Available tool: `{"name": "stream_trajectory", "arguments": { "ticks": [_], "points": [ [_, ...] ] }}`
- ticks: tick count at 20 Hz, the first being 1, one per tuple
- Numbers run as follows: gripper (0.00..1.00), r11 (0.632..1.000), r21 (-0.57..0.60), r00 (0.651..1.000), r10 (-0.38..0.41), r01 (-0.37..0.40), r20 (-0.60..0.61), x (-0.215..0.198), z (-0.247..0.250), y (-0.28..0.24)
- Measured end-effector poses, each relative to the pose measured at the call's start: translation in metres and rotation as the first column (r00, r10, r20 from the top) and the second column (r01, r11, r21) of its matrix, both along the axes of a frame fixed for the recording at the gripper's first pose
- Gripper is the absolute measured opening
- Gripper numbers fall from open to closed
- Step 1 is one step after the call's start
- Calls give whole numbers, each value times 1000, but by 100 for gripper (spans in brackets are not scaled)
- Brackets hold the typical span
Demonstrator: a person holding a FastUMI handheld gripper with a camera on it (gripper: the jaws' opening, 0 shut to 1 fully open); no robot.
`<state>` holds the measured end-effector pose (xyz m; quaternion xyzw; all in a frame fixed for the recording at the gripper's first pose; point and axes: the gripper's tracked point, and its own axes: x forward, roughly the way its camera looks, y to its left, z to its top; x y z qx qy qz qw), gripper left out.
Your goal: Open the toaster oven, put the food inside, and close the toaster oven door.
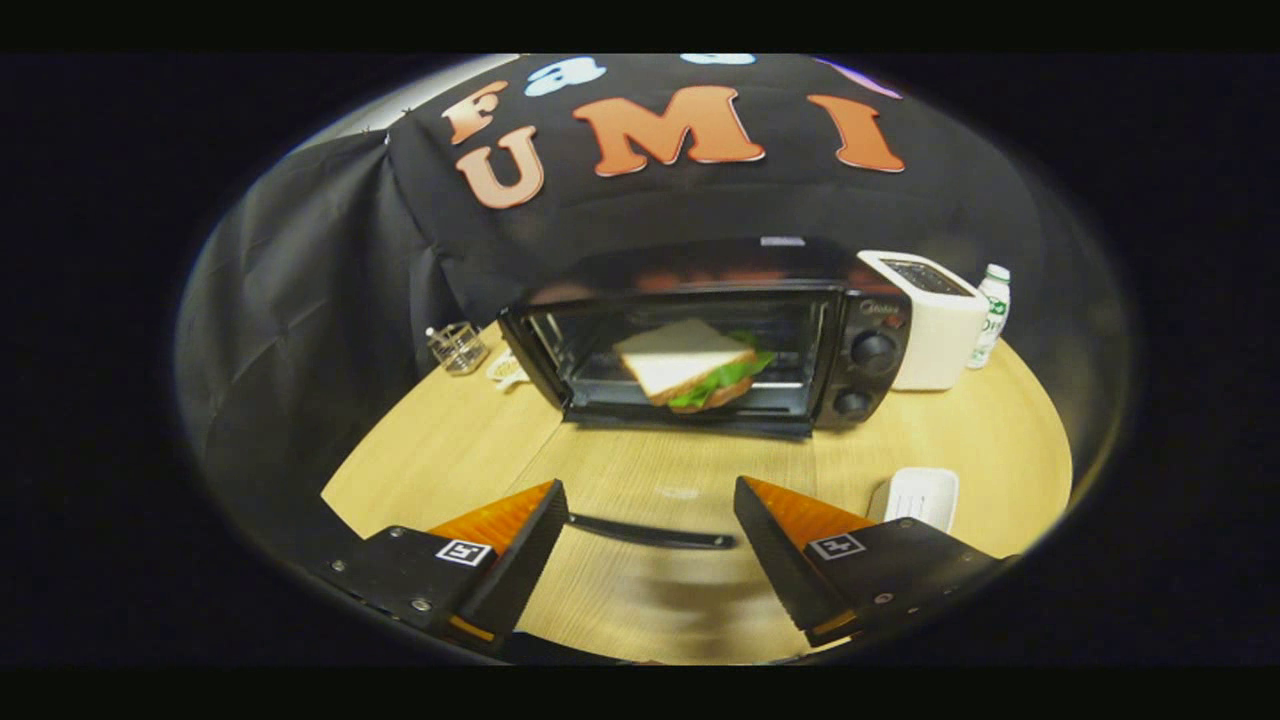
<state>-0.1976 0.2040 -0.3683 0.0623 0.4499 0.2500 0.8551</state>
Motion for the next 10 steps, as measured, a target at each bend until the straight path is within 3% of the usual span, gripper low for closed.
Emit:
{"name": "stream_trajectory", "arguments": {
  "ticks": [6, 10],
  "points": [
    [99, 999, -12, 994, 37, -38, -104, -35, -28, 11],
    [99, 997, -67, 981, 13, -26, -191, -47, -57, 8]
  ]
}}
